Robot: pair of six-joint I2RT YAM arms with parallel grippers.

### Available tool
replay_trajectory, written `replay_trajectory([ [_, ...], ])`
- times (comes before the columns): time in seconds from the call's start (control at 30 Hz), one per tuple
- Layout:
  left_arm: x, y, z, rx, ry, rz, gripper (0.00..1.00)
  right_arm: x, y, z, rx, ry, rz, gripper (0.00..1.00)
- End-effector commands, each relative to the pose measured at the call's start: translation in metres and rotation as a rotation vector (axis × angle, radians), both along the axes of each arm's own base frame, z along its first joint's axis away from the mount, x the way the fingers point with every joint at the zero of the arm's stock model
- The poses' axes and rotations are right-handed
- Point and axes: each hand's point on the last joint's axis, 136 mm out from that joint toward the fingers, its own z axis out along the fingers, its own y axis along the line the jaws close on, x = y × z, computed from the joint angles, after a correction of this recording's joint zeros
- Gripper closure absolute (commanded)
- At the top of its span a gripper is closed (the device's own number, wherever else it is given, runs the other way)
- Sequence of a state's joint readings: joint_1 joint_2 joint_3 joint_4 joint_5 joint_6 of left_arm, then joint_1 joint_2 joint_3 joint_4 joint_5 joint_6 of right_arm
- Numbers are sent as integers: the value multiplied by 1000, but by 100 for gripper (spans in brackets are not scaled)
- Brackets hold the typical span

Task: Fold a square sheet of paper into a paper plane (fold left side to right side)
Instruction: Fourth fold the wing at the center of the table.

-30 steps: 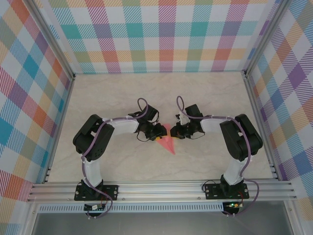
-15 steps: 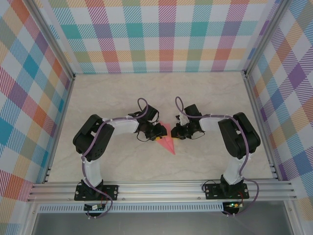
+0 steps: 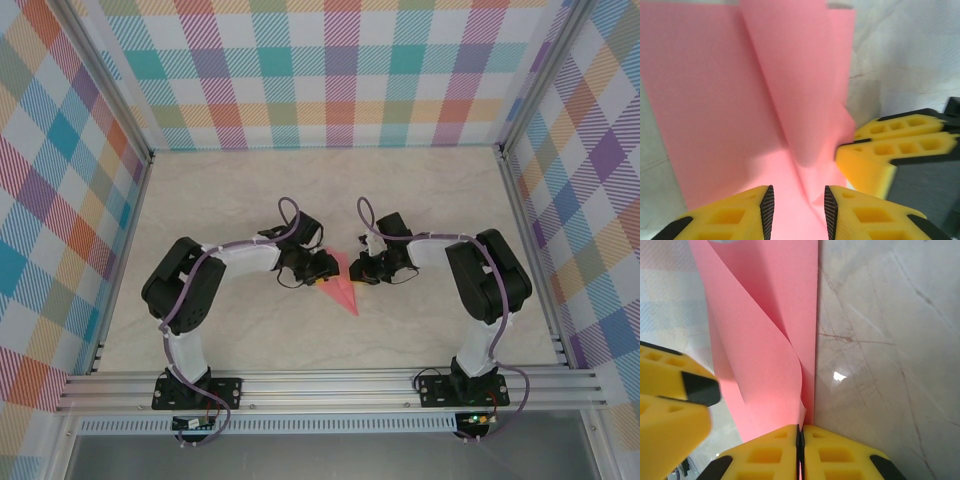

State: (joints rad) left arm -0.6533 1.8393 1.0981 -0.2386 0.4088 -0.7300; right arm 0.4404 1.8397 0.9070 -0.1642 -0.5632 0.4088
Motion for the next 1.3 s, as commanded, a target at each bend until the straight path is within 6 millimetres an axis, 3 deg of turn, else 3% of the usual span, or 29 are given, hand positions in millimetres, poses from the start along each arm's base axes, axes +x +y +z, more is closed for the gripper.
replay_trajectory([
  [0.0,2,-11,25,-44,-41,-33,68,-17,-13,-27,-102,70,10,90],
  [0.13,4,-26,20,-109,-13,-56,75,-17,-12,-26,-96,65,14,90],
  [0.5,18,-44,7,-146,4,-62,77,-18,-11,-26,-106,64,24,89],
  [0.83,9,-22,-35,-14,58,-25,77,-19,-9,-24,-101,60,35,89],
  [1.1,2,-7,-50,47,75,5,79,-18,-9,-22,-96,56,34,89],
  [1.27,-6,2,-61,69,94,21,80,-7,-2,1,-58,-8,29,85],
])
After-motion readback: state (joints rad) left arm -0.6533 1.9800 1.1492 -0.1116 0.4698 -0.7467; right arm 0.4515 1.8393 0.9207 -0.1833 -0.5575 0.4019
